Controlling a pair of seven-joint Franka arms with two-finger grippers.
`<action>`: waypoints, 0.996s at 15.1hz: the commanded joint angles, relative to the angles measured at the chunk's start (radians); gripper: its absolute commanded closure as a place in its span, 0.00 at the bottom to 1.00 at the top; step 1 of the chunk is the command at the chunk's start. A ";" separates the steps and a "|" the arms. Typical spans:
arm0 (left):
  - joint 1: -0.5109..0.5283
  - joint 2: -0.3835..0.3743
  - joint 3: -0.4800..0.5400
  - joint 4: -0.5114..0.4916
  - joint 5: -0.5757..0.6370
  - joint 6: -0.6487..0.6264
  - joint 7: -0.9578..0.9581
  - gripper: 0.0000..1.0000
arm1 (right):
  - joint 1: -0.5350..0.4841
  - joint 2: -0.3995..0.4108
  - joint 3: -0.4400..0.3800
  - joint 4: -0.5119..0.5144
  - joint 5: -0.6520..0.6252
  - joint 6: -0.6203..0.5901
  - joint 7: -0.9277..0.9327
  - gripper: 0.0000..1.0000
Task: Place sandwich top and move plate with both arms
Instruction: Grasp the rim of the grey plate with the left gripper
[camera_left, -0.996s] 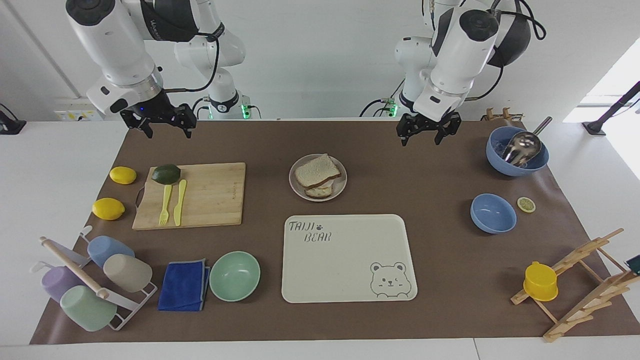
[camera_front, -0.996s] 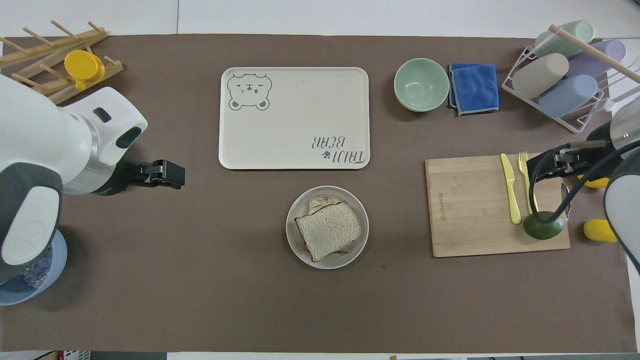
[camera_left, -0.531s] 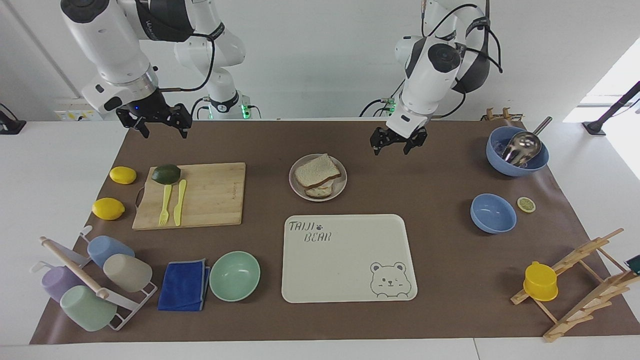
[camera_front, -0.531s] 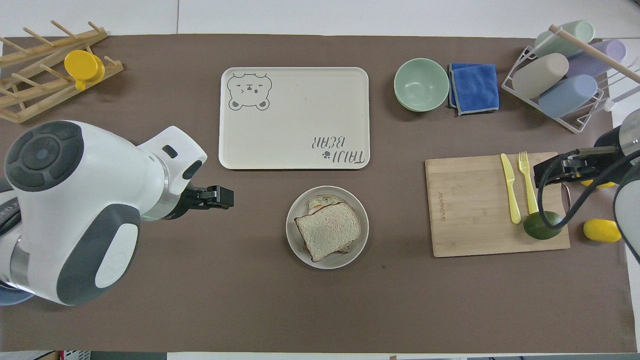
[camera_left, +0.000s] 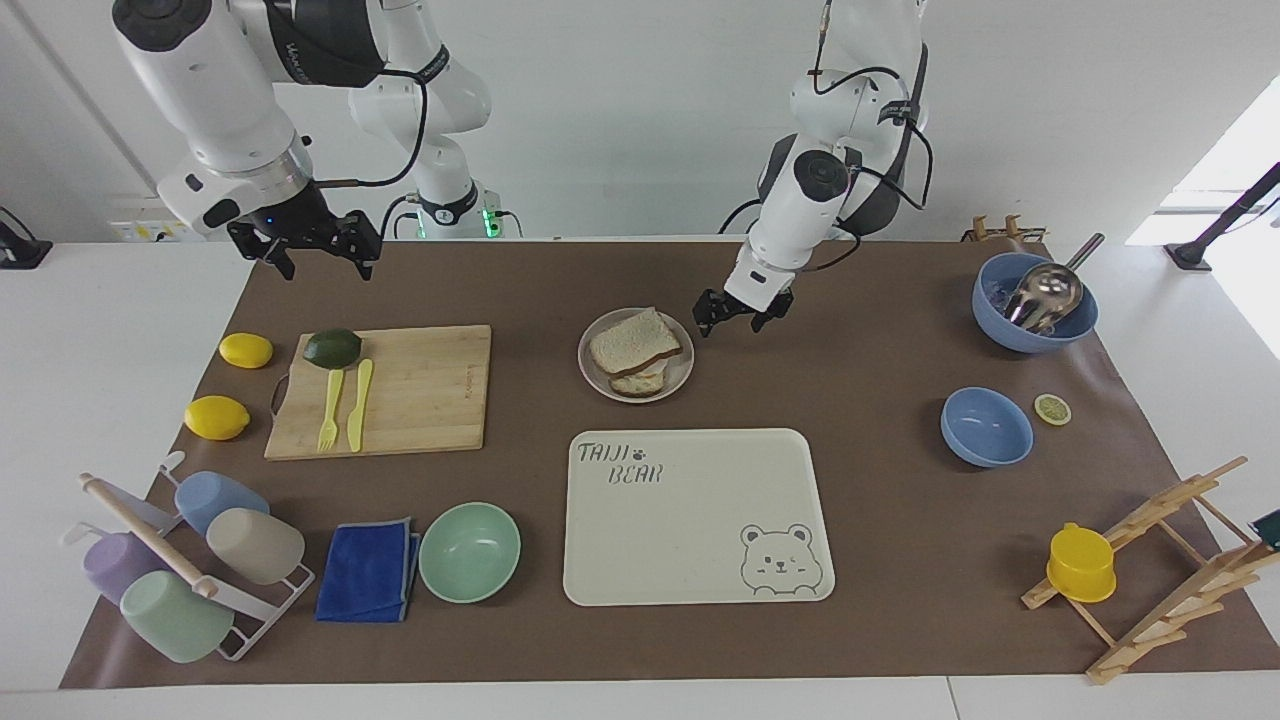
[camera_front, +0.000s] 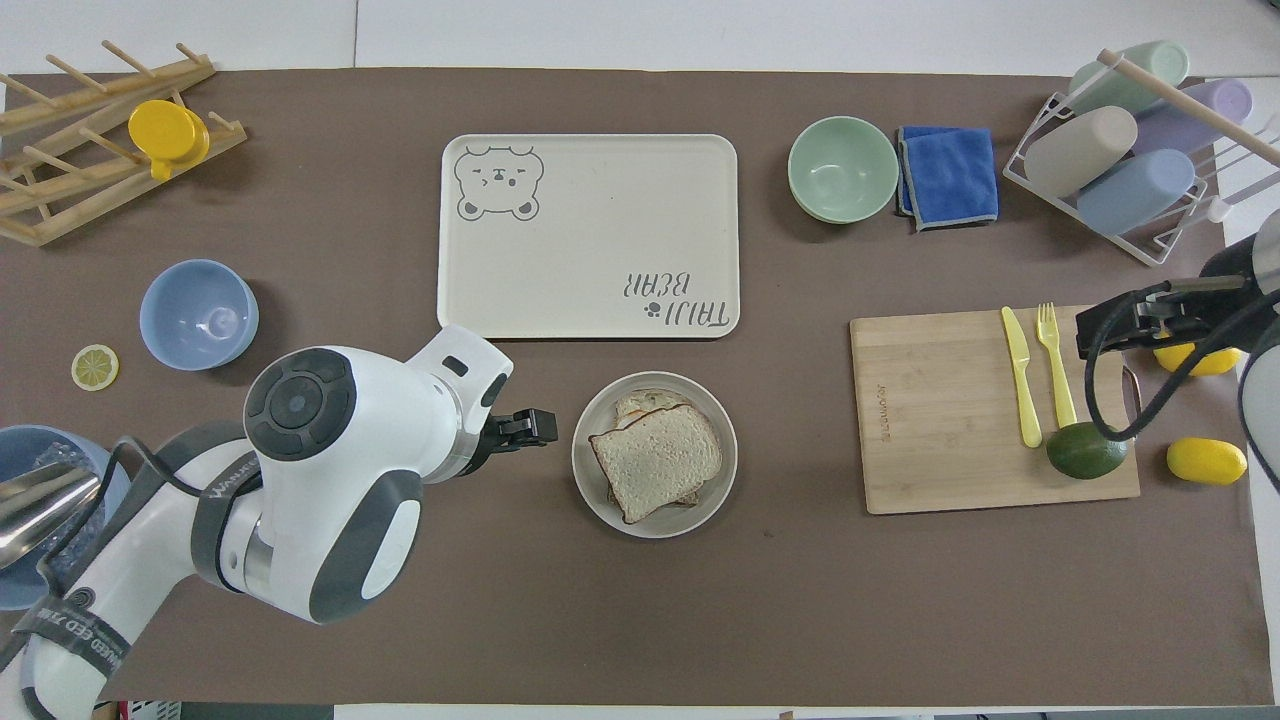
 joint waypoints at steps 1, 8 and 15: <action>-0.045 0.019 0.014 -0.034 -0.027 0.068 -0.016 0.08 | -0.018 0.008 0.005 0.023 0.009 -0.021 -0.035 0.00; -0.088 0.080 0.014 -0.034 -0.067 0.115 -0.016 0.24 | -0.015 -0.014 -0.001 0.011 0.012 -0.022 -0.064 0.00; -0.102 0.111 0.014 -0.031 -0.084 0.151 -0.015 0.45 | -0.015 -0.018 -0.011 0.005 0.020 -0.027 -0.073 0.00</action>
